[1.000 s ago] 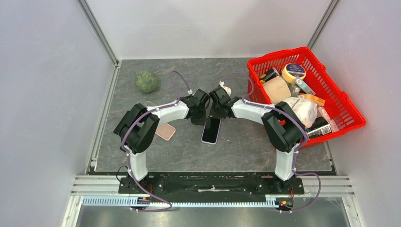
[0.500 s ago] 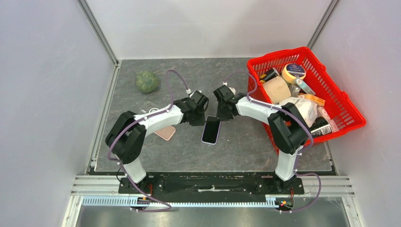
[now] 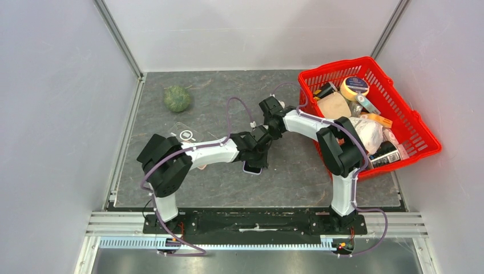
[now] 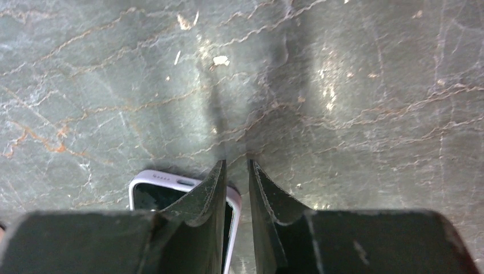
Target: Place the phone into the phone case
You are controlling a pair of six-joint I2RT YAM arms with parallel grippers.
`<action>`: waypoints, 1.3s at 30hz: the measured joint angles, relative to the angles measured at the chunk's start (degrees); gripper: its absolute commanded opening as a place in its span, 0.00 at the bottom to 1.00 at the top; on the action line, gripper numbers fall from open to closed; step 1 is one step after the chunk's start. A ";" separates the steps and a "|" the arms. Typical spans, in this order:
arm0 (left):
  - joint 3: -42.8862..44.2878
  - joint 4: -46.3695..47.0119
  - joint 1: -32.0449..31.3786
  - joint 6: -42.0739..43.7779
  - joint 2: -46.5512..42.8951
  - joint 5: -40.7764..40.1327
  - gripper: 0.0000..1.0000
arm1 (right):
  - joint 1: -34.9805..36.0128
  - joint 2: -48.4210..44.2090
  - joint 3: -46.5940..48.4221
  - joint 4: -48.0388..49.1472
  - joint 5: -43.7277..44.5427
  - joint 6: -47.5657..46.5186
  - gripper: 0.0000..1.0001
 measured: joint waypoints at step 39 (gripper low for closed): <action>-0.17 -10.45 2.62 14.78 -4.70 -18.56 0.85 | -1.11 -6.73 -8.07 3.19 -8.66 2.58 0.80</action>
